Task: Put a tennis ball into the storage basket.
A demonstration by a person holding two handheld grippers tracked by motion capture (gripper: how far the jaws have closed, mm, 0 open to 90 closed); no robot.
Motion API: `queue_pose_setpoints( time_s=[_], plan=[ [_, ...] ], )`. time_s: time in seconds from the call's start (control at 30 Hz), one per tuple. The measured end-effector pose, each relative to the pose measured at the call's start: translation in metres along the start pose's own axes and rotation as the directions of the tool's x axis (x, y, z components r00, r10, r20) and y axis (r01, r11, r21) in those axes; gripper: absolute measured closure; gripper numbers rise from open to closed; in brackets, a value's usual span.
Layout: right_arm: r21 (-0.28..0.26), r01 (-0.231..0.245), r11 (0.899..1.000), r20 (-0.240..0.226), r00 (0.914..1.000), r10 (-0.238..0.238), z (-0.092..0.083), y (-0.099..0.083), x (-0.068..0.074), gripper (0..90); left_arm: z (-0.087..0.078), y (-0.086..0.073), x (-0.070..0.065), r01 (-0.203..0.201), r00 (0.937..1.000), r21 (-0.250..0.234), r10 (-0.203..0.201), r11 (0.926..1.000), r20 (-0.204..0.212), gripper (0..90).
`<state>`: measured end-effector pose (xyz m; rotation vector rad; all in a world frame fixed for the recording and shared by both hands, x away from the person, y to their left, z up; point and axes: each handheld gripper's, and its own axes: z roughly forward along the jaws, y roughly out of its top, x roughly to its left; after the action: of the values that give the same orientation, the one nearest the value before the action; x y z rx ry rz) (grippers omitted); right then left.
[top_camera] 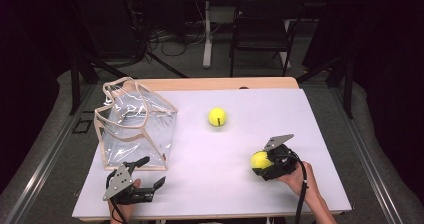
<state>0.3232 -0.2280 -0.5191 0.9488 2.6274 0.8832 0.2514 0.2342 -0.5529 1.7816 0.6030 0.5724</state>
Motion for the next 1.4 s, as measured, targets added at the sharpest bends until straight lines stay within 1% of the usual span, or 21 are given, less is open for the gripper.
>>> queue_pose_setpoints(
  time_s=[0.4, 0.5, 0.63, 0.83, 0.87, 1.0, 1.2, 1.4],
  plan=[
    [0.001, 0.012, 1.000, -0.003, 0.9999, -0.012, -0.001, 0.005, 0.001, 26.0, 0.001, 0.000, 0.000, 0.002, 1.0000, 0.003, -0.002, 1.0000, 0.003, 15.6],
    [0.002, 0.021, 1.000, 0.000, 0.9998, -0.021, -0.002, 0.008, 0.002, 26.0, 0.000, 0.000, 0.000, -0.001, 1.0000, 0.001, 0.001, 1.0000, 0.002, 15.7],
    [-0.005, 0.037, 0.999, -0.003, 0.9993, -0.037, -0.002, 0.013, 0.004, 26.0, 0.000, -0.001, 0.000, 0.005, 1.0000, -0.002, -0.005, 1.0000, 0.000, 15.6],
    [-0.003, 0.053, 0.999, -0.008, 0.9986, -0.053, 0.000, 0.018, 0.006, 26.1, 0.001, -0.001, 0.000, 0.007, 1.0000, 0.003, -0.007, 1.0000, 0.001, 15.7],
    [0.000, 0.061, 0.998, -0.009, 0.9981, -0.061, 0.000, 0.019, 0.006, 26.1, 0.001, -0.001, 0.000, 0.006, 1.0000, 0.005, -0.006, 1.0000, 0.001, 15.7],
    [0.002, 0.067, 0.998, -0.012, 0.9977, -0.067, 0.002, 0.021, 0.008, 26.1, 0.000, -0.001, 0.000, 0.000, 1.0000, 0.001, 0.000, 1.0000, 0.001, 15.7],
    [-0.005, 0.082, 0.997, -0.017, 0.9965, -0.082, 0.003, 0.029, 0.010, 26.1, 0.000, -0.001, 0.001, 0.003, 1.0000, -0.002, -0.003, 1.0000, 0.000, 15.7],
    [-0.006, 0.113, 0.994, -0.028, 0.9932, -0.113, 0.007, 0.041, 0.013, 26.1, -0.001, -0.001, 0.001, 0.006, 1.0000, 0.001, -0.006, 1.0000, -0.001, 15.6]
  ],
)
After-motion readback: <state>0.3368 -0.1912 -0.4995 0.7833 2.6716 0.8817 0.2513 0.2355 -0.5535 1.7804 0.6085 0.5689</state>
